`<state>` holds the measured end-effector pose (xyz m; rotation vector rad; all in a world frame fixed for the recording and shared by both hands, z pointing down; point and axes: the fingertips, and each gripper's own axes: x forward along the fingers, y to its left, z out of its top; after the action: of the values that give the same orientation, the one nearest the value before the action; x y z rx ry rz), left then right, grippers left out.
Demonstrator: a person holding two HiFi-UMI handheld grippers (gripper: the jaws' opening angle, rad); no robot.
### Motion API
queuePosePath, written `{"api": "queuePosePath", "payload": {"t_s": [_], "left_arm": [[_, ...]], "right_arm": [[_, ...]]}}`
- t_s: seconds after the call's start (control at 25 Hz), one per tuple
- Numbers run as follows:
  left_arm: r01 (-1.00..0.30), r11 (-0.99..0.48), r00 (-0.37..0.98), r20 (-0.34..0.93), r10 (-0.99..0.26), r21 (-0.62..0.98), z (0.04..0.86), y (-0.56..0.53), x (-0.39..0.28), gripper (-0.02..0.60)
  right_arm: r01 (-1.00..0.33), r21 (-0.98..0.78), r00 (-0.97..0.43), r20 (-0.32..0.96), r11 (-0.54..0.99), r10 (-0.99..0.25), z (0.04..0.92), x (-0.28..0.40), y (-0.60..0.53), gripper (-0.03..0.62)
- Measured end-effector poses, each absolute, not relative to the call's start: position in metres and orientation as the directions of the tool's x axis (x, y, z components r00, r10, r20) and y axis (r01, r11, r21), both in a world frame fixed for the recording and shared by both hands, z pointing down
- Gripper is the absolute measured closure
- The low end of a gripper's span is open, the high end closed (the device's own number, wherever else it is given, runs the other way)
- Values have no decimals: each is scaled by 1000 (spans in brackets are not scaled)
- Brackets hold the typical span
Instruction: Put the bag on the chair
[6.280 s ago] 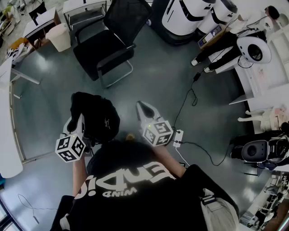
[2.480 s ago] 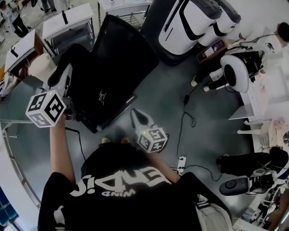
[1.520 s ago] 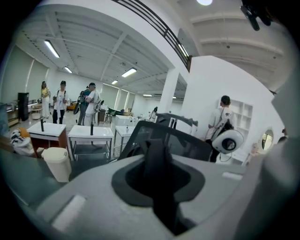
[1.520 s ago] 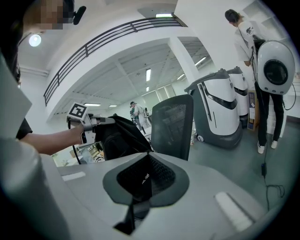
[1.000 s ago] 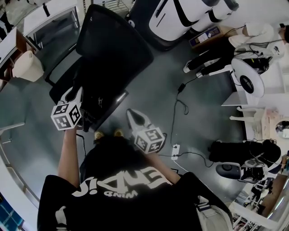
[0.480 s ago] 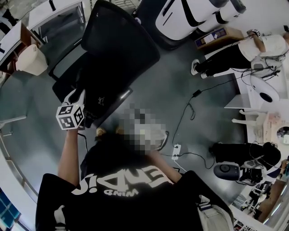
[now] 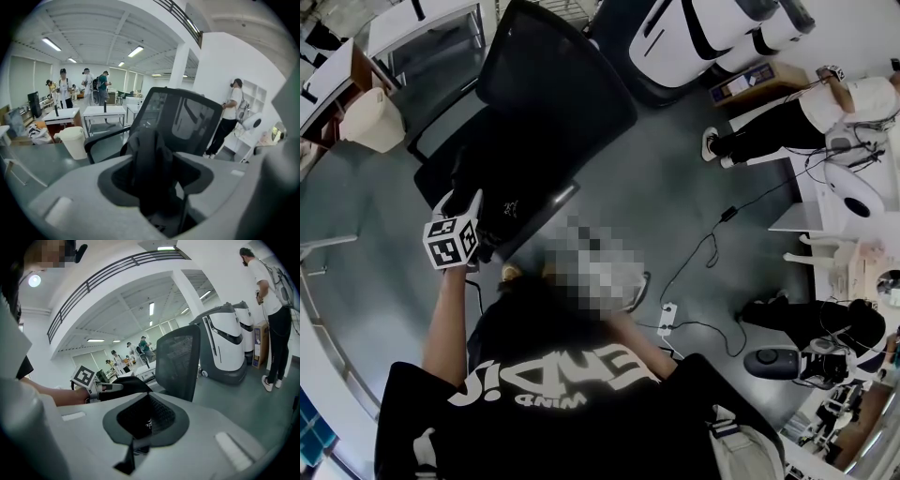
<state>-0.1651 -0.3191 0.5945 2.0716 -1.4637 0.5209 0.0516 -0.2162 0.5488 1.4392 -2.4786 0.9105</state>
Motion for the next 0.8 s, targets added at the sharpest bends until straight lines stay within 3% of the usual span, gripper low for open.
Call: {"api": "queuePosePath", "payload": {"t_s": [0.16,0.28,0.8], "left_arm": [[-942,-259,335,606,-721,212,597,-309,-168,277],[-951,-241,308,615,-725,193,595,-304,-171,241],[-967,-197,255,571,-780,161,566,-277,-192,222]], "right_arm": [[-821,-429,-544,390,376,-743,547,42,-209,592],[-818,-428,-550,382,385,-743,544,40,-205,592],[-800,-424,-579,355,425,-734,536,25,-189,592]]}}
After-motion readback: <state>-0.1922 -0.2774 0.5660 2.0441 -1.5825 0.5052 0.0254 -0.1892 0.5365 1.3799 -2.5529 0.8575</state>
